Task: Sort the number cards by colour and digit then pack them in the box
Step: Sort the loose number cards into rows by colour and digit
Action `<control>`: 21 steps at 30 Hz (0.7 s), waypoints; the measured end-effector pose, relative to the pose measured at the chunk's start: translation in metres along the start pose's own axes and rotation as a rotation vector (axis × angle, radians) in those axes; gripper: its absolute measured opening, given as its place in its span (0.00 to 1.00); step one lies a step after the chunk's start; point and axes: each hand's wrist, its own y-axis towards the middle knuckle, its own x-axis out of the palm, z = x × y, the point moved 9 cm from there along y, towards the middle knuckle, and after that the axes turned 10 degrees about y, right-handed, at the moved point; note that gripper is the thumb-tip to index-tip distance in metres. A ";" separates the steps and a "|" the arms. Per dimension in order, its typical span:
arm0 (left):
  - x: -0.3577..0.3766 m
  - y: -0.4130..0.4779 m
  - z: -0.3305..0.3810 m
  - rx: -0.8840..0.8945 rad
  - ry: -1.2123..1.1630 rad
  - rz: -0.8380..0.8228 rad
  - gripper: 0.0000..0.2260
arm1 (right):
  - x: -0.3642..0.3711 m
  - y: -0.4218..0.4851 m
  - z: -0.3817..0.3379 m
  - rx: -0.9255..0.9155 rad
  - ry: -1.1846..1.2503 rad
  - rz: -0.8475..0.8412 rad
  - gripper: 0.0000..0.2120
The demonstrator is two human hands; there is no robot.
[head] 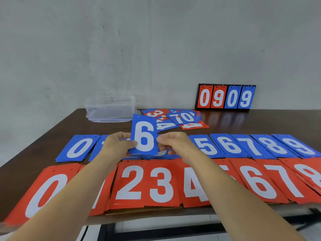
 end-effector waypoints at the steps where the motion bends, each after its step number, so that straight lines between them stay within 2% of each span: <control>1: 0.009 0.000 0.002 0.005 0.005 -0.017 0.08 | -0.004 -0.001 0.000 -0.004 0.007 0.004 0.05; 6: 0.042 0.000 0.019 0.029 0.041 -0.047 0.09 | -0.053 -0.004 -0.002 -0.019 0.025 0.119 0.02; 14: 0.076 0.014 0.040 0.067 0.118 -0.014 0.11 | -0.230 -0.017 0.010 0.059 -0.038 0.447 0.02; 16: 0.085 0.018 0.042 0.064 0.137 0.001 0.11 | -0.265 -0.017 0.021 0.120 -0.077 0.504 0.10; 18: 0.094 0.021 0.043 0.059 0.147 0.015 0.11 | -0.286 -0.013 0.032 0.173 -0.118 0.516 0.16; 21: 0.104 0.023 0.043 0.034 0.174 0.034 0.11 | -0.296 -0.003 0.047 0.227 -0.244 0.468 0.13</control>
